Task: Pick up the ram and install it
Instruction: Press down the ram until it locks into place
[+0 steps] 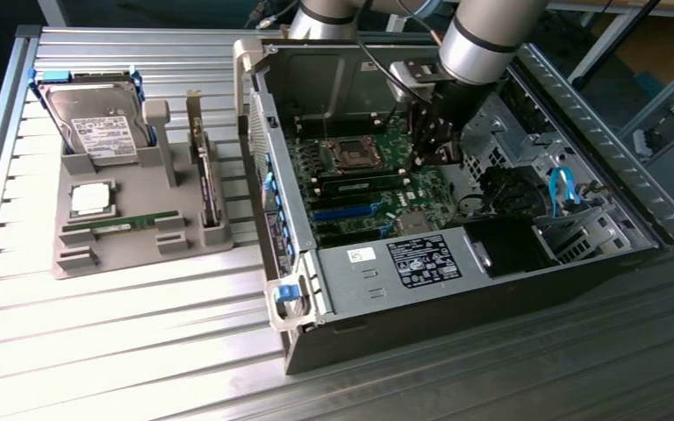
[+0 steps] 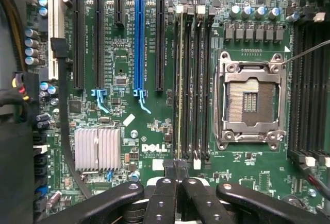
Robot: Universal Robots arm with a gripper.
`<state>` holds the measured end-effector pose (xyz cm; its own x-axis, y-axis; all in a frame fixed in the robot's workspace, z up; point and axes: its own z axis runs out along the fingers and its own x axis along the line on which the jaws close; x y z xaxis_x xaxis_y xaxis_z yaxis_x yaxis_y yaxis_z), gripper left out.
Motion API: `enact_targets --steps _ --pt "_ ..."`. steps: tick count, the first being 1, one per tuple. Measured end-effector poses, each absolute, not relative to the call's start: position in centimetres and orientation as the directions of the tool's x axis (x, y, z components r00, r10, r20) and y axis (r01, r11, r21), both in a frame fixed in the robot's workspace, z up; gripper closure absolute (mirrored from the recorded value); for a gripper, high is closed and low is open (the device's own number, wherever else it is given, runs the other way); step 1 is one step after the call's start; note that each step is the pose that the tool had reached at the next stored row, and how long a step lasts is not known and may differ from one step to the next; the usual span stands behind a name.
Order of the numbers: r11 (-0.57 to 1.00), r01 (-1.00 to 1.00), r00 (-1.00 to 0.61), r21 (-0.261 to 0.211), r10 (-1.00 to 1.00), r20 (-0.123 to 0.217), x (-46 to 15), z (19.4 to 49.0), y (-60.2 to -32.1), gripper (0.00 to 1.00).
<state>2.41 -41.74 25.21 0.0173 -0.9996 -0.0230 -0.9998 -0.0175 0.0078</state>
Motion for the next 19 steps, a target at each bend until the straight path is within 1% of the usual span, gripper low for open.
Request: enact_targets --steps 19 --pt "-0.017 -1.000 0.017 0.008 -1.000 -0.023 2.41 24.07 -41.46 0.90"
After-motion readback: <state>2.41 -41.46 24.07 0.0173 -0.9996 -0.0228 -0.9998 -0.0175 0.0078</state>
